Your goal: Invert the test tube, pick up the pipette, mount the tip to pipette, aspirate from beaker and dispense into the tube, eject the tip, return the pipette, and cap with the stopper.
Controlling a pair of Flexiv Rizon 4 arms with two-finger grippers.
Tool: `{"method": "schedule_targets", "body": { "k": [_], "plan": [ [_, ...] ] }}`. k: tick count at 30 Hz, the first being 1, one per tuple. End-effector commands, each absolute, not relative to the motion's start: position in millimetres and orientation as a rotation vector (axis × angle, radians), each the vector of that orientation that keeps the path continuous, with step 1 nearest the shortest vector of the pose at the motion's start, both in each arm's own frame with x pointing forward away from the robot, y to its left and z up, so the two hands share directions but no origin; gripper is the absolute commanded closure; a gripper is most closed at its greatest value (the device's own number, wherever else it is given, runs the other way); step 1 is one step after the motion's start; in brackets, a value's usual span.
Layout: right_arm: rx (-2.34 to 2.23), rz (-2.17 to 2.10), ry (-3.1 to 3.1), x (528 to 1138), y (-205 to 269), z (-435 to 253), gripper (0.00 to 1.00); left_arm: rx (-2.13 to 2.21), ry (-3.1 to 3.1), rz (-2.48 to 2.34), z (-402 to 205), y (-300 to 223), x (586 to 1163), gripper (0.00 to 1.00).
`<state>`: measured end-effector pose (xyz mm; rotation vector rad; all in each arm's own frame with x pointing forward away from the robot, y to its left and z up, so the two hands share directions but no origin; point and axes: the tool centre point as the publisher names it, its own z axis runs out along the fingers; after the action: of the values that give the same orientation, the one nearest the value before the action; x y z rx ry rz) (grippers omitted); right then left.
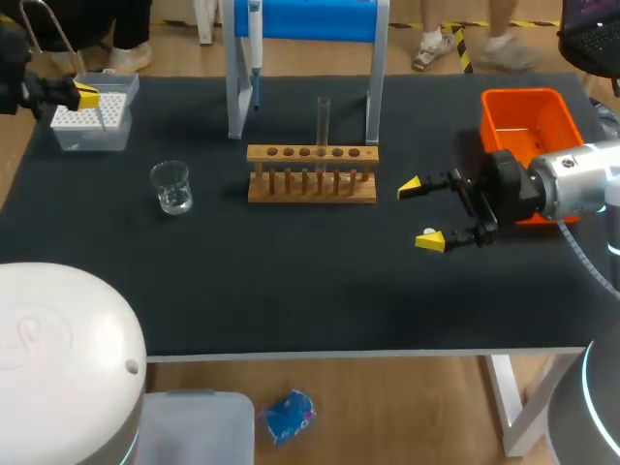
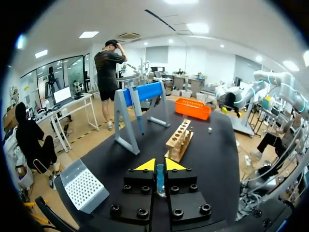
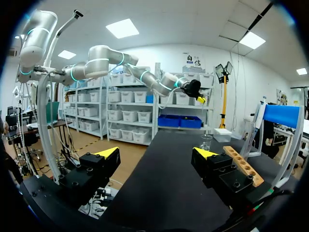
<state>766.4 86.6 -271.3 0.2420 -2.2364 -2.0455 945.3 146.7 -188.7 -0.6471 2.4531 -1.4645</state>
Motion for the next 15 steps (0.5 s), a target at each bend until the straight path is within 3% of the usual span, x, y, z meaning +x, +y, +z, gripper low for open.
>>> {"method": "schedule_targets", "body": {
  "k": [1,15],
  "plan": [
    [0.241,-2.045,-2.239,765.7,86.6,-271.1,0.00,-0.629,2.481,-1.468,-188.3,139.8,941.4,1.00],
    [0.241,-2.045,-2.239,765.7,86.6,-271.1,0.00,-0.590,2.534,-1.521,-188.7,26.0,866.4,1.00]
  ]
}}
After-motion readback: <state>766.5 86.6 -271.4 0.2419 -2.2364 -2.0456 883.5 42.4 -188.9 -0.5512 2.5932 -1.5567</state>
